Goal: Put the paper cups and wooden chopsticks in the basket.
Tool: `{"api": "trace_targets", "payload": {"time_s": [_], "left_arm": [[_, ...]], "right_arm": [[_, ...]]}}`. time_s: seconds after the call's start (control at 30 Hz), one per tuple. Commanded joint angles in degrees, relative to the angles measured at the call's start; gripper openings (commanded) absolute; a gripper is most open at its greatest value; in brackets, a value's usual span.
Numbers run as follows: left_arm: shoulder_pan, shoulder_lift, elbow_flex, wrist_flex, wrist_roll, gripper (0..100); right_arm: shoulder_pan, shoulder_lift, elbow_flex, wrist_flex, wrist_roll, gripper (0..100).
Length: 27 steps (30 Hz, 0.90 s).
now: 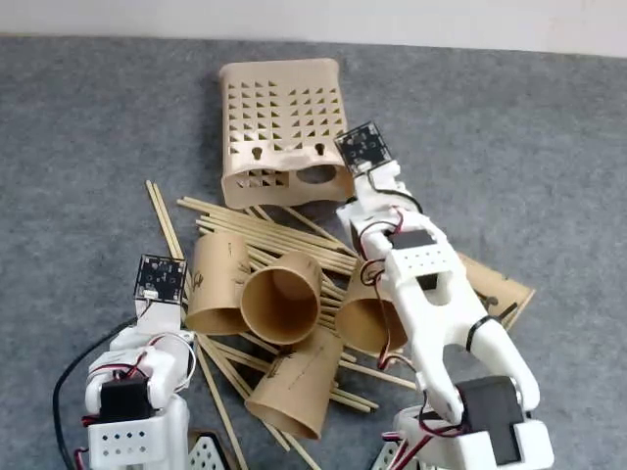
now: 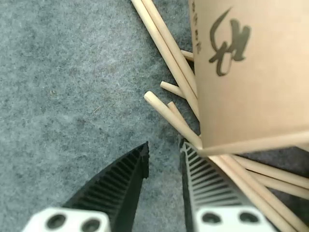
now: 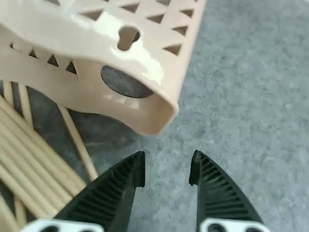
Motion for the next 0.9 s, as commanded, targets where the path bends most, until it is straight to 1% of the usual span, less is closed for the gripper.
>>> {"api": "trace_targets", "payload": {"time_s": [0.0, 0.37, 0.77, 0.87], "left_arm": [[-0.13, -0.04, 1.19, 0.09, 0.44, 12], [-0.13, -0.04, 1.19, 0.09, 0.44, 12], [-0.13, -0.04, 1.19, 0.09, 0.44, 12], [-0.13, -0.04, 1.19, 0.09, 0.44, 12]], "right_arm": [[-0.48, 0.13, -3.56, -3.91, -0.44, 16.3], [-0.31, 7.78, -4.44, -16.57, -0.18, 16.3], [-0.13, 15.96, -12.44, -17.63, -0.44, 16.3], [-0.13, 17.63, -13.32, -19.38, -0.44, 16.3]]}}
